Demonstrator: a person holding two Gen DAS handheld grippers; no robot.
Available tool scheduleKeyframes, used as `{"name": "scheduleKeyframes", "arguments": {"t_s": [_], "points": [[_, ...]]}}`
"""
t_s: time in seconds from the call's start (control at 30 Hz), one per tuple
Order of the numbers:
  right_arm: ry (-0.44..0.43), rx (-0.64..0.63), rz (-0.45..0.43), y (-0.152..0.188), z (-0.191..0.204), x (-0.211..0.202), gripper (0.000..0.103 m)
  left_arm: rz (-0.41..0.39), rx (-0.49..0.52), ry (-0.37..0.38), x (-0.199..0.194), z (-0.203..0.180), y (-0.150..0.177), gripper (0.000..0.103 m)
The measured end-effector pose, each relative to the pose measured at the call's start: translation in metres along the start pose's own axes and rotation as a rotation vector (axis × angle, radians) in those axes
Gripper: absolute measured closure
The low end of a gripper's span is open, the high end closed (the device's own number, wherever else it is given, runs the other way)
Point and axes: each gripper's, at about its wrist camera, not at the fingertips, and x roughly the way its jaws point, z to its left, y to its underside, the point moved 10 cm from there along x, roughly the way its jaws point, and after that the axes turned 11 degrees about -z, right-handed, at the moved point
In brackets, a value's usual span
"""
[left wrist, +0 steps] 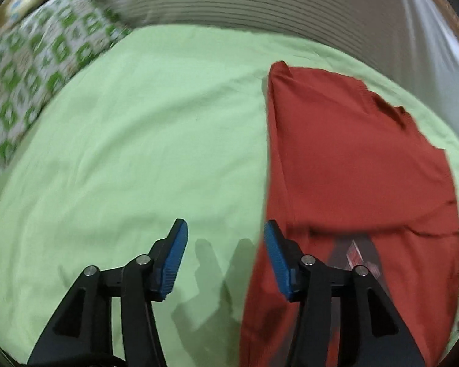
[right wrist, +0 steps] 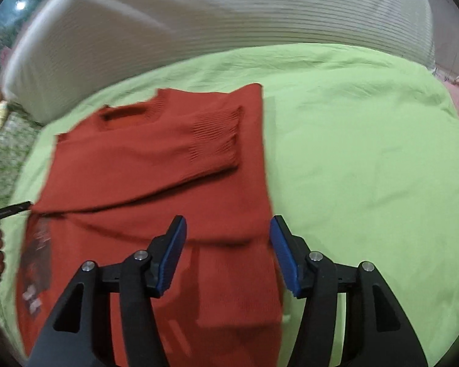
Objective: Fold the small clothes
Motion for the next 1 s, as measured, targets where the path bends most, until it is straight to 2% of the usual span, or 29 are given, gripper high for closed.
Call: {"name": "scheduleKeyframes", "arguments": {"t_s": [0.07,0.17,0.27,0.37,0.43,0.53,0.7,0.83,1.0], "points": [[-0.008,-0.008,-0.01,0.009,0.007,-0.014,0.042,0.012,-0.037,0.018,-0.02,0.004,0.025,0.036],[-0.012,-0.02,-0.006,0.024,0.018,-0.026,0.04,0.037,-0.066,0.032,-0.031,0.004,0.043,0.036],[0.007,-0.012,-0.015,0.044,0.018,-0.047,0.04,0.074,-0.079,0.024,-0.046,0.006,0.078,0.034],[0.016,0.015,-0.015,0.061,0.013,-0.069,0.04,0.11,-0.118,0.048,-0.063,0.004,0.119,0.031],[0.019,0.034,-0.013,0.071,0.012,-0.084,0.04,0.11,-0.12,0.048,-0.074,0.007,0.134,0.03],[0.033,0.053,0.0,0.091,0.005,-0.111,0.04,0.114,-0.105,0.051,-0.092,0.007,0.155,0.023],[0.01,0.1,0.041,0.125,0.0,-0.137,0.039,0.133,-0.111,0.09,-0.12,0.003,0.192,0.021],[-0.012,0.121,0.062,0.149,0.002,-0.155,0.039,0.137,-0.099,0.088,-0.137,0.0,0.217,0.019],[-0.067,0.133,0.087,0.173,0.016,-0.17,0.039,0.13,-0.07,0.088,-0.144,-0.014,0.232,0.015]]}}
